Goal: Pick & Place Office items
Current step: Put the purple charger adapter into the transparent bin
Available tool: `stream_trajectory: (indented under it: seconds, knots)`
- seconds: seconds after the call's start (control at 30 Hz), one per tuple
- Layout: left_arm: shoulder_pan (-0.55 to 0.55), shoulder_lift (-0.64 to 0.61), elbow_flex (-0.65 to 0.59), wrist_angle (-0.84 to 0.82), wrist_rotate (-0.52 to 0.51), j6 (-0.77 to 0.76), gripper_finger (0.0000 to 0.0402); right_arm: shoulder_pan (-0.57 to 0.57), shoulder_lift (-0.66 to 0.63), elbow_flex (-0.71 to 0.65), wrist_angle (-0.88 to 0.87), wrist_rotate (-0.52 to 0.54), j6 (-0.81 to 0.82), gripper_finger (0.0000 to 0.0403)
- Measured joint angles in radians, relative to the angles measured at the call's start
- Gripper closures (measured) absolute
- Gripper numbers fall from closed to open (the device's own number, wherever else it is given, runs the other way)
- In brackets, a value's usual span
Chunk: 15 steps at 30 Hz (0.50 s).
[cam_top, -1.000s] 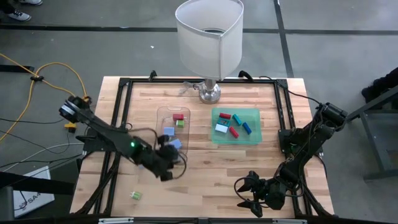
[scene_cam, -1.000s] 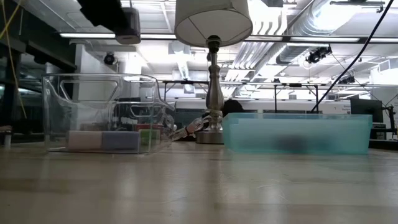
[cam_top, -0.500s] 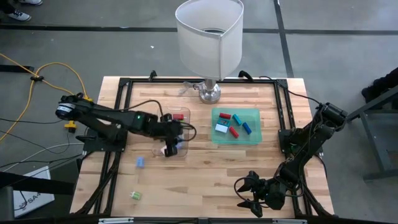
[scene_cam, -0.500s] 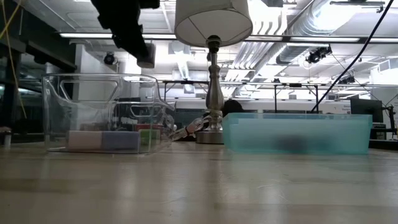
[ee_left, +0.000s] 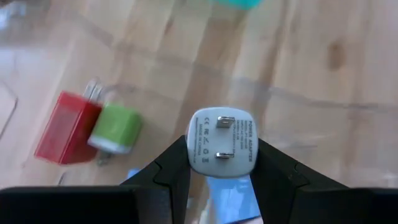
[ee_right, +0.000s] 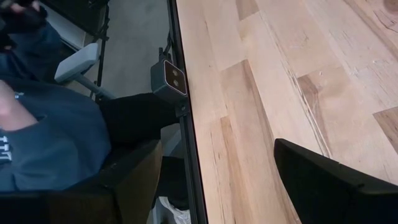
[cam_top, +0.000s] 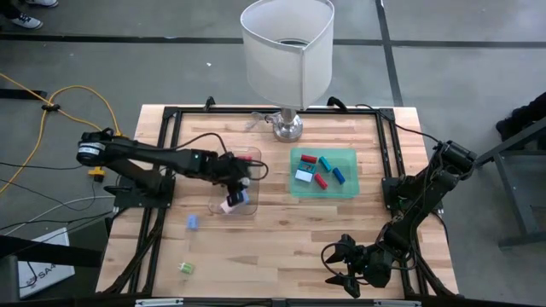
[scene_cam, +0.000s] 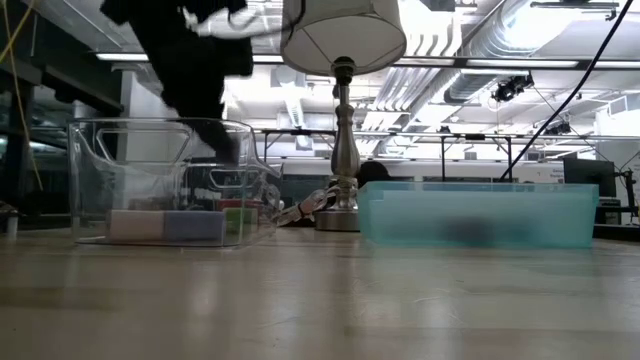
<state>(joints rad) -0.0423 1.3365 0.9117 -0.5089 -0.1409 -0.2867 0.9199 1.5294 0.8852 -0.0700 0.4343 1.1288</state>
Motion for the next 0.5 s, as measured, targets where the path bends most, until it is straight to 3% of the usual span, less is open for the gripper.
stream_trajectory:
  seconds: [0.27, 0.5]
  knots:
    - [0.091, 0.0, -0.158, 0.209, 0.117, 0.048, 0.0274, 0.0, 0.0, 0.0, 0.0, 0.0, 0.0, 0.0105]
    - [0.106, 0.0, -0.182, 0.227, 0.127, 0.058, 0.0251, 0.0, 0.0, 0.0, 0.0, 0.0, 0.0, 0.0105]
